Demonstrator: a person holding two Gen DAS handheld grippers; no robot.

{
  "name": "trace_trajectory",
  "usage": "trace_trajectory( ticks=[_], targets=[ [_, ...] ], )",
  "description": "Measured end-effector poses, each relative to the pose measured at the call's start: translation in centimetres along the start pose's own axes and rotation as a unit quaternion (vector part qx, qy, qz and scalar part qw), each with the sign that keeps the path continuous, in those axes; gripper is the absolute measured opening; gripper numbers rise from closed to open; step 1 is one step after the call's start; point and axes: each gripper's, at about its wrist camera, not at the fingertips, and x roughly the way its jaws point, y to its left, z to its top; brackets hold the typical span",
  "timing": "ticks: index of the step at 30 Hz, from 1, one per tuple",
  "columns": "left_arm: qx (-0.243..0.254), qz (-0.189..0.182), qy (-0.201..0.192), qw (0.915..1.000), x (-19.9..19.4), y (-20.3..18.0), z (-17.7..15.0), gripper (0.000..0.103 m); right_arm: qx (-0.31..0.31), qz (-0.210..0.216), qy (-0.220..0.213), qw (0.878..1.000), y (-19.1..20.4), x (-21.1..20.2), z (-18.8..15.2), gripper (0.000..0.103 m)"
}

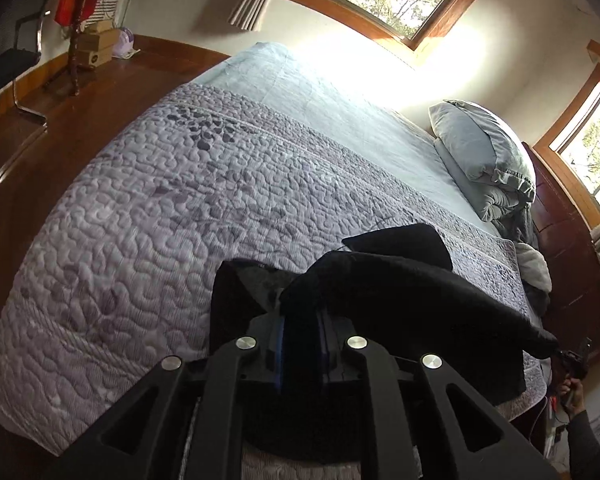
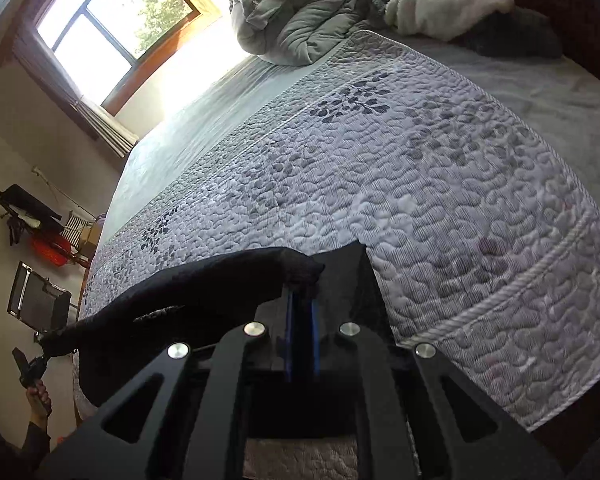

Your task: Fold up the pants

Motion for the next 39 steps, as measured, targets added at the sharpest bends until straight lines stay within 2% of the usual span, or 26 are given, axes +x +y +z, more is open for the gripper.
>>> trace_trajectory(
  ticks=[5, 6, 8, 9, 10, 11, 12, 13, 15, 17, 18, 21, 23, 26, 31, 32, 33, 34, 35, 37, 38, 39],
  targets=[
    [-0.022, 0.031, 0.036, 0.9986, 1.6, 2.9, -4.6, 0.012, 0.019, -0.036, 0.034, 0.999, -1.7, 2.2, -5.2, 0.009],
    [-0.027, 0.039, 0.042, 0.9980, 1.8, 3.4, -5.4, 0.009, 0.022, -0.045, 0.041, 0.998, -1.9, 2.5, -6.0, 0.012],
    [-0.047, 0.049, 0.051, 0.9964, 1.9, 4.8, -6.4, 0.010, 0.029, -0.062, 0.046, 0.997, -2.5, 2.7, -7.2, 0.015],
    [-0.058, 0.056, 0.051, 0.9954, 1.8, 5.4, -6.8, 0.012, 0.034, -0.068, 0.050, 0.996, -2.6, 2.6, -7.6, 0.026],
    [-0.071, 0.061, 0.052, 0.9943, 1.5, 6.0, -7.1, 0.017, 0.043, -0.070, 0.052, 0.995, -2.9, 2.4, -8.0, 0.035],
    [-0.086, 0.064, 0.052, 0.9929, 1.2, 6.5, -7.4, 0.029, 0.054, -0.069, 0.046, 0.995, -3.1, 1.8, -8.5, 0.051],
    [-0.098, 0.070, 0.046, 0.9917, 0.6, 6.8, -7.8, 0.040, 0.070, -0.057, 0.041, 0.995, -3.4, 1.3, -9.0, 0.052],
    [-0.107, 0.074, 0.036, 0.9908, -0.1, 6.9, -8.1, 0.045, 0.093, -0.033, 0.042, 0.994, -3.7, 1.0, -9.5, 0.053],
    [-0.138, 0.068, 0.013, 0.9879, -1.4, 7.2, -8.8, 0.067, 0.147, 0.015, 0.028, 0.989, -4.3, 0.2, -10.6, 0.058],
    [-0.174, 0.046, -0.005, 0.9837, -2.4, 7.1, -9.5, 0.077, 0.186, 0.064, 0.020, 0.980, -4.3, 0.3, -11.5, 0.060],
    [-0.183, 0.033, -0.012, 0.9824, -2.7, 6.8, -9.8, 0.081, 0.198, 0.074, 0.019, 0.977, -4.2, 0.6, -11.7, 0.060],
    [-0.196, 0.003, -0.008, 0.9807, -2.3, 5.5, -10.3, 0.092, 0.216, 0.076, 0.019, 0.973, -3.7, 2.3, -11.7, 0.061],
    [-0.200, -0.006, 0.012, 0.9797, -1.0, 4.8, -10.5, 0.093, 0.231, 0.056, 0.020, 0.971, -4.0, 3.5, -11.6, 0.061],
    [-0.205, -0.001, 0.033, 0.9782, 0.7, 4.2, -10.4, 0.093, 0.256, 0.044, 0.017, 0.966, -4.8, 5.0, -11.6, 0.061],
    [-0.205, 0.014, 0.044, 0.9777, 2.5, 3.6, -9.6, 0.092, 0.291, 0.065, 0.006, 0.955, -6.1, 5.9, -11.6, 0.061],
    [-0.199, 0.017, 0.043, 0.9789, 2.7, 3.3, -9.3, 0.088, 0.294, 0.067, 0.004, 0.953, -6.2, 5.9, -11.5, 0.061],
    [-0.195, 0.019, 0.045, 0.9796, 3.0, 3.1, -9.1, 0.067, 0.295, 0.068, 0.002, 0.953, -6.2, 5.8, -11.4, 0.061],
    [-0.191, 0.019, 0.059, 0.9796, 3.5, 2.9, -8.8, 0.053, 0.295, 0.068, 0.001, 0.953, -6.2, 5.9, -11.3, 0.061],
    [-0.184, 0.025, 0.074, 0.9797, 4.1, 2.7, -8.5, 0.031, 0.295, 0.069, -0.001, 0.953, -6.2, 5.7, -11.3, 0.061],
    [-0.176, 0.056, 0.086, 0.9791, 4.7, 2.4, -8.3, 0.025, 0.294, 0.071, -0.004, 0.953, -6.2, 5.6, -11.3, 0.047],
    [-0.179, 0.059, 0.087, 0.9782, 4.7, 2.4, -8.1, 0.022, 0.297, 0.073, -0.004, 0.952, -6.3, 5.5, -11.5, 0.031],
    [-0.183, 0.060, 0.085, 0.9776, 4.5, 2.4, -8.0, 0.018, 0.297, 0.073, -0.003, 0.952, -6.5, 5.3, -11.7, 0.019]
  ],
)
